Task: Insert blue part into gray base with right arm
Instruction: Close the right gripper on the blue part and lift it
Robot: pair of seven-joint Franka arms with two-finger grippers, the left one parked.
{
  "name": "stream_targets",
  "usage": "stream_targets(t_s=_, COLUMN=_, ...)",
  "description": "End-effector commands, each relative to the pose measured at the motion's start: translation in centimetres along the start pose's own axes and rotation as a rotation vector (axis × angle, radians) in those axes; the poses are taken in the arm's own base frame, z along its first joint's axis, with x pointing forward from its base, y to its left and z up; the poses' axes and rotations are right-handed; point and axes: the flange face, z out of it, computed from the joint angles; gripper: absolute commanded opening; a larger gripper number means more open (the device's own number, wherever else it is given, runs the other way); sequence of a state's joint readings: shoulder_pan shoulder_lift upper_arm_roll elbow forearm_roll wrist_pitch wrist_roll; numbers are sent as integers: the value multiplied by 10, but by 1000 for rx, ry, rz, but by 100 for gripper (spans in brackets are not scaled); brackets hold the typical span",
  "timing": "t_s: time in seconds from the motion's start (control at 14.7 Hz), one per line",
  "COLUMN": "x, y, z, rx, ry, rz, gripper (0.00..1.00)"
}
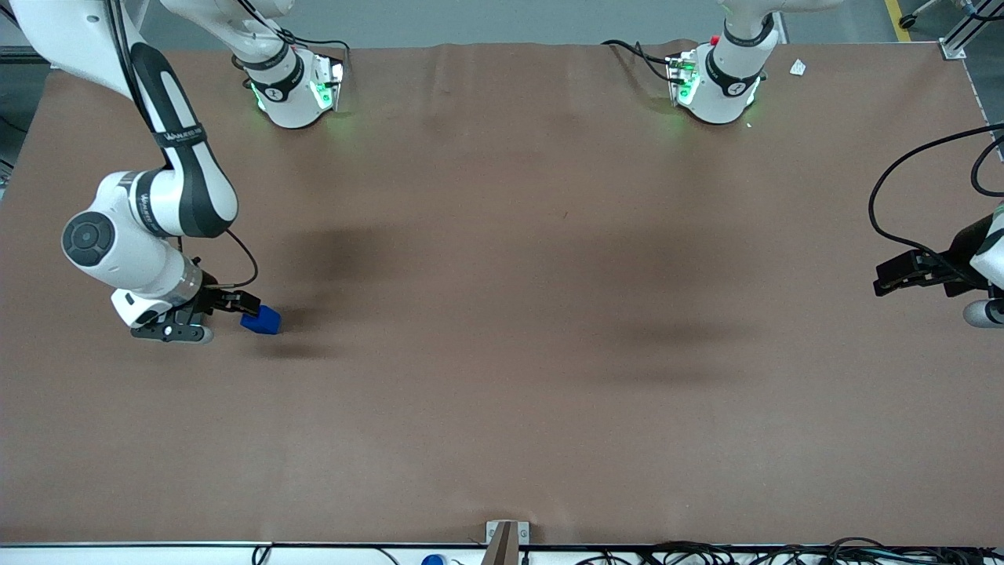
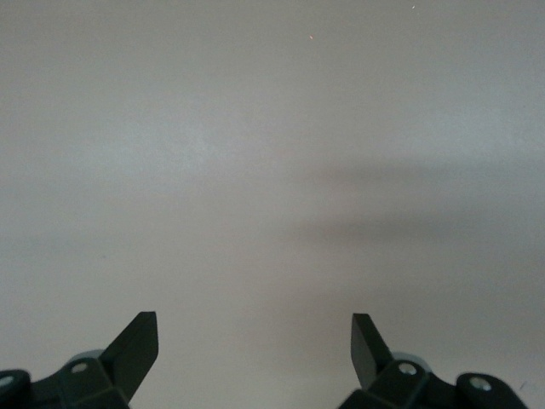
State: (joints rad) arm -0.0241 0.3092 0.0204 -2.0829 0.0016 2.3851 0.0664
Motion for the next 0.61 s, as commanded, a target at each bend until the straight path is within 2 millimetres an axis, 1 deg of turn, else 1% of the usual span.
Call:
stream_targets(t_s=0.0, x=0, y=-5, z=13, rx=10, ry=9, rz=10, gripper=100)
stream_targets(t_s=0.41, x=-1, y=-5, z=34, rx=10, ry=-6, rz=11, gripper=100)
stream_targets(t_s=0.54, x=-2, y=-5, z=44, rx=10, ry=-18, rz=13, gripper=100)
